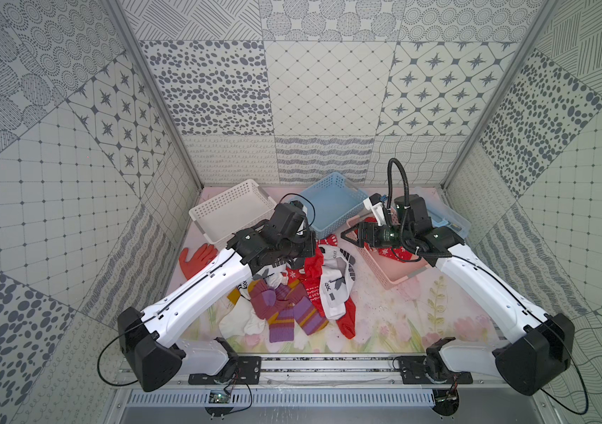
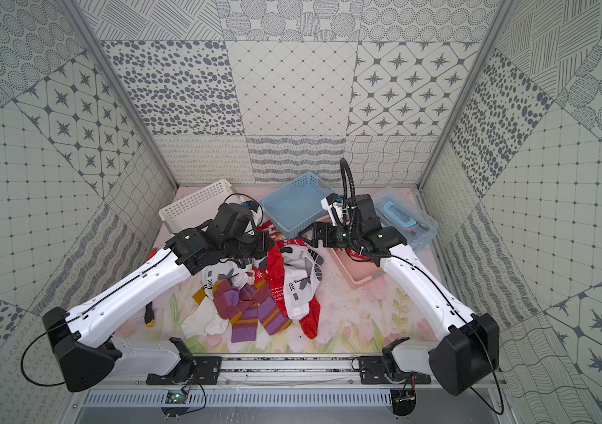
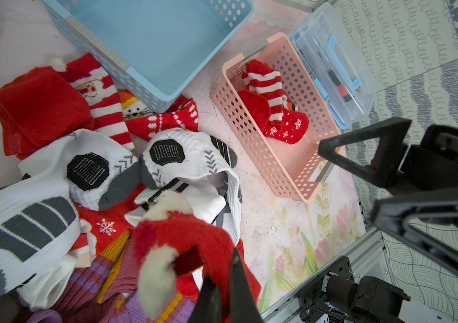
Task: Sort the socks into the basket by color
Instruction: Pick up the sock from the center of the board.
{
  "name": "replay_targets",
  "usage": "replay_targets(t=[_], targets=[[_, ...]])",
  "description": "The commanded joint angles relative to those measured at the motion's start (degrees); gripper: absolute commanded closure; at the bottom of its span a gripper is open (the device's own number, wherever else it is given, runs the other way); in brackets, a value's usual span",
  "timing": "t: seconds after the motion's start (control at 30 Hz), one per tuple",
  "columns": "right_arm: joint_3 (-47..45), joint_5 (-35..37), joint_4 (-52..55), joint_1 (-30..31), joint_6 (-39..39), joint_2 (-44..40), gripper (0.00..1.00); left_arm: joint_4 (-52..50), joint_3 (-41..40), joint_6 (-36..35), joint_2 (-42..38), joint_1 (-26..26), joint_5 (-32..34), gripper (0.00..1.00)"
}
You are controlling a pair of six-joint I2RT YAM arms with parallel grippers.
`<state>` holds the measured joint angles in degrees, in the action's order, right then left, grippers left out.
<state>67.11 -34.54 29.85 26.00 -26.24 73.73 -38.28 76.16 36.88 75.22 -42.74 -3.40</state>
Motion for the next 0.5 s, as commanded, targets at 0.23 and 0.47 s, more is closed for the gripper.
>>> replay_targets(t=[0.23,0.47], targets=[[-1.9,1.9,-9.3,9.0,3.2,-2.3,0.04,8.9,2.6,1.9,0.2,2.1,-7.2,1.00],[-1.5,18.3,-10.9,14.9,8.6,0.4,0.04,10.3,3.6,3.7,0.1,2.0,-9.0,1.00]])
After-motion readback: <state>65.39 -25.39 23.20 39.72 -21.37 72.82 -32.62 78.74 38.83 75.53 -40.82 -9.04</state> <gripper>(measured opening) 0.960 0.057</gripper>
